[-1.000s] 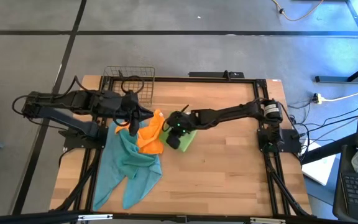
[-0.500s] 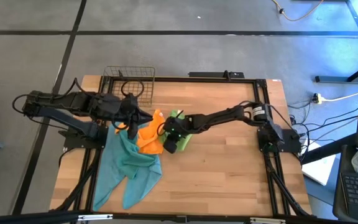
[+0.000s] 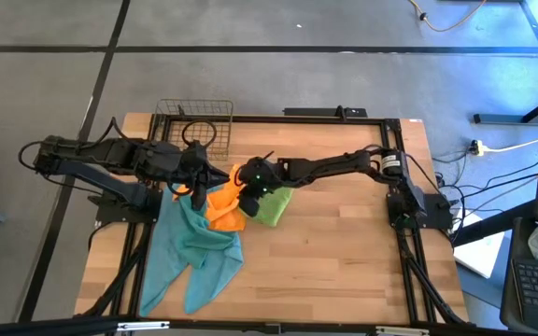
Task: Fold microfiber towels
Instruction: Fold the green microfiber cloth, then put the folded green microfiber cloth into the wire basket
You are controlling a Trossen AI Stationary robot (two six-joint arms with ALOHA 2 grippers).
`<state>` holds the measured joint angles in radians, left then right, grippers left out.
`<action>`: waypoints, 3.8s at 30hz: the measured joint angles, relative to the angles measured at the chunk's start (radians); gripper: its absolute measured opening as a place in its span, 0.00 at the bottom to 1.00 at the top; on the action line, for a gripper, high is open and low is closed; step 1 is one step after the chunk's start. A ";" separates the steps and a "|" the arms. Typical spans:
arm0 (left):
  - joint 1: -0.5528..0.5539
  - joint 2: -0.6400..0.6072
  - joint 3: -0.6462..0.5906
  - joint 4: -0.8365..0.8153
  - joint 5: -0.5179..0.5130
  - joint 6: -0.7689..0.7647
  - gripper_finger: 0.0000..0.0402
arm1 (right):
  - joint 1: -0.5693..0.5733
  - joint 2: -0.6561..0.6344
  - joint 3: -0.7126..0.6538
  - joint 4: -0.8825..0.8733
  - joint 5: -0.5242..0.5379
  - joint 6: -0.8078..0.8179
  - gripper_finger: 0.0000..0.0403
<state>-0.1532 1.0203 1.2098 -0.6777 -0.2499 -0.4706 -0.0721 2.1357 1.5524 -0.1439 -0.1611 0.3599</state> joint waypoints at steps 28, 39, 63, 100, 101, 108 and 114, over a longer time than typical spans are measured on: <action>0.000 0.000 0.000 -0.025 -0.183 -0.043 0.10 | 0.066 -0.021 -0.036 -0.659 0.048 -0.197 0.24; 0.007 0.000 0.000 -0.025 -0.188 -0.076 0.10 | 0.036 -0.087 -0.112 -0.678 0.032 -0.152 0.24; -0.088 -0.040 0.000 0.091 -0.186 -0.022 0.10 | 0.072 -0.684 -0.909 0.133 0.150 1.017 0.36; 0.040 -0.072 0.000 0.113 -0.081 0.068 0.10 | 0.065 -0.487 -0.995 0.383 0.274 1.388 0.69; 0.039 -0.072 0.000 0.113 -0.081 0.061 0.10 | 0.056 -0.474 -0.995 0.408 0.277 1.377 0.69; 0.039 -0.072 0.000 0.113 -0.081 0.043 0.10 | 0.027 -0.415 -0.989 0.483 0.269 1.336 0.69; 0.039 -0.072 0.000 0.113 -0.081 -0.001 0.10 | 0.025 -0.404 -0.992 0.524 0.354 1.281 0.69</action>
<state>-0.1143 0.9478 1.2098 -0.5648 -0.3309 -0.4720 -0.0472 1.7318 0.5606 0.3806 0.1927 1.6405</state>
